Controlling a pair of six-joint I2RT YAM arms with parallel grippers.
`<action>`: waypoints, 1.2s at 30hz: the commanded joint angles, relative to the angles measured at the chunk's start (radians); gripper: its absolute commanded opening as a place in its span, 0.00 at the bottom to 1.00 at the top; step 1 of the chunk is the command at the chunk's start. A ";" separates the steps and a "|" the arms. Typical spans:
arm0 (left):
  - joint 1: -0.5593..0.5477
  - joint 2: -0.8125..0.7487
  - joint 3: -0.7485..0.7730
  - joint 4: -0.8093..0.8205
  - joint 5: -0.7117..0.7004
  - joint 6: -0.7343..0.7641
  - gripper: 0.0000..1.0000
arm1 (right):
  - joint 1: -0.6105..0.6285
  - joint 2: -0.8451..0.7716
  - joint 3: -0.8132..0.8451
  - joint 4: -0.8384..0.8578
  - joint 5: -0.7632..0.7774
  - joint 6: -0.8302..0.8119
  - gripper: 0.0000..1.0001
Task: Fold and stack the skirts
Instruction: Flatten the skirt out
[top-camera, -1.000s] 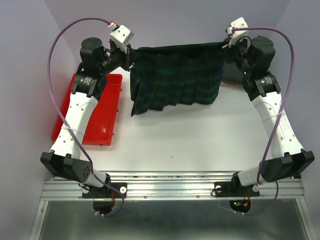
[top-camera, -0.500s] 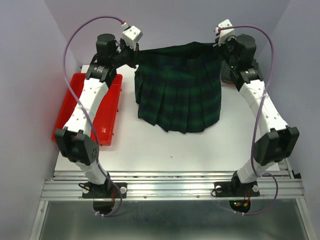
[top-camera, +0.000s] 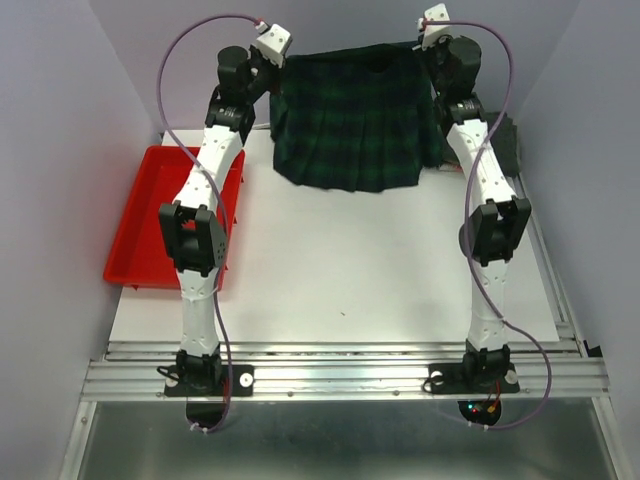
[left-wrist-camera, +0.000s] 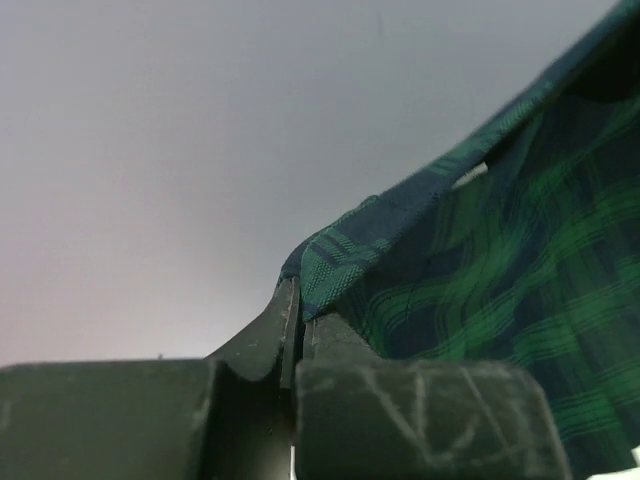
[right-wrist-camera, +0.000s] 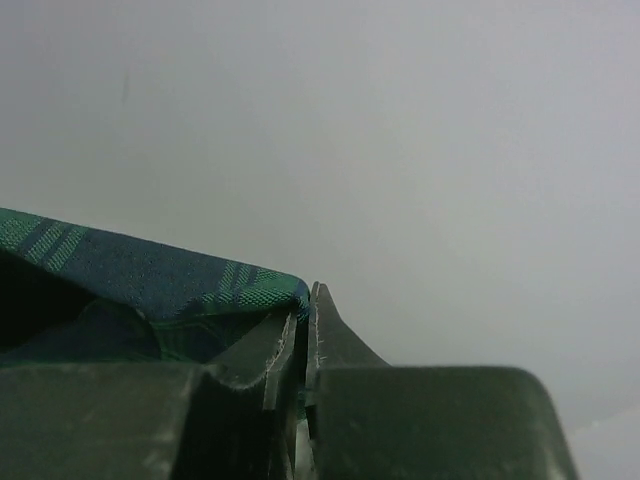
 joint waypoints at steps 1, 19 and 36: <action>0.058 -0.111 0.013 0.336 -0.031 0.032 0.00 | -0.022 -0.091 0.001 0.274 0.053 -0.003 0.01; 0.087 -0.519 -1.064 0.315 0.225 0.317 0.00 | -0.022 -0.604 -1.190 0.378 -0.210 -0.080 0.01; 0.095 -0.677 -0.648 0.269 0.195 0.003 0.00 | -0.022 -0.656 -0.699 0.297 0.025 -0.002 0.01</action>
